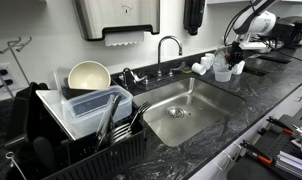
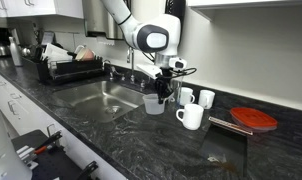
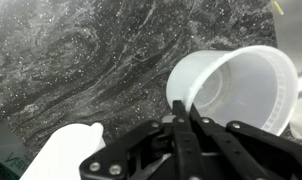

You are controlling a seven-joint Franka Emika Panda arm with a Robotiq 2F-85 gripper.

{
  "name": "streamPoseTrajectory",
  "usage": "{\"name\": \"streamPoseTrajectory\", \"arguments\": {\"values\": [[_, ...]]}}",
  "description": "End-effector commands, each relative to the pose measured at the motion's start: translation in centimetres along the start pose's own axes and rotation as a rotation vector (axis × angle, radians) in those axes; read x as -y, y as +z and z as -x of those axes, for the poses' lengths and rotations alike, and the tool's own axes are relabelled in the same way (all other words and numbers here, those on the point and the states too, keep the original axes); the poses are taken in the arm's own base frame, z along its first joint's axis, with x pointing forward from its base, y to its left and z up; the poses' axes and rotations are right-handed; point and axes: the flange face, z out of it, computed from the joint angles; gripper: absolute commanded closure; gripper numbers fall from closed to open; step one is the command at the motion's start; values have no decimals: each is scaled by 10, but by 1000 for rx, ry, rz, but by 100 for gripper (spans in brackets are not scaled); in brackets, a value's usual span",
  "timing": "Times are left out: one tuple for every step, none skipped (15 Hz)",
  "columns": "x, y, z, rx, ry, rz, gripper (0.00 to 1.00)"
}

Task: Put the clear bowl in the sink

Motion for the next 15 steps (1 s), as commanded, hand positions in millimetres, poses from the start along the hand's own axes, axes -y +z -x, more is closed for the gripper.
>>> {"name": "streamPoseTrajectory", "arguments": {"values": [[8, -11, 22, 16, -73, -27, 99], [14, -12, 31, 30, -100, -40, 99], [23, -11, 42, 50, -133, -56, 99], [31, -8, 53, 72, -169, -67, 99], [44, -5, 67, 97, -211, -83, 99], [57, -3, 78, 120, -247, -98, 99], [72, 0, 92, 148, -286, -120, 99], [85, 3, 103, 165, -323, -130, 99], [101, 7, 115, 188, -362, -144, 99], [113, 12, 124, 207, -395, -149, 99], [123, 17, 132, 224, -425, -152, 99], [132, 23, 140, 237, -455, -144, 99], [139, 31, 145, 251, -483, -134, 99], [143, 38, 148, 265, -503, -125, 99], [144, 45, 148, 277, -519, -125, 99]]}}
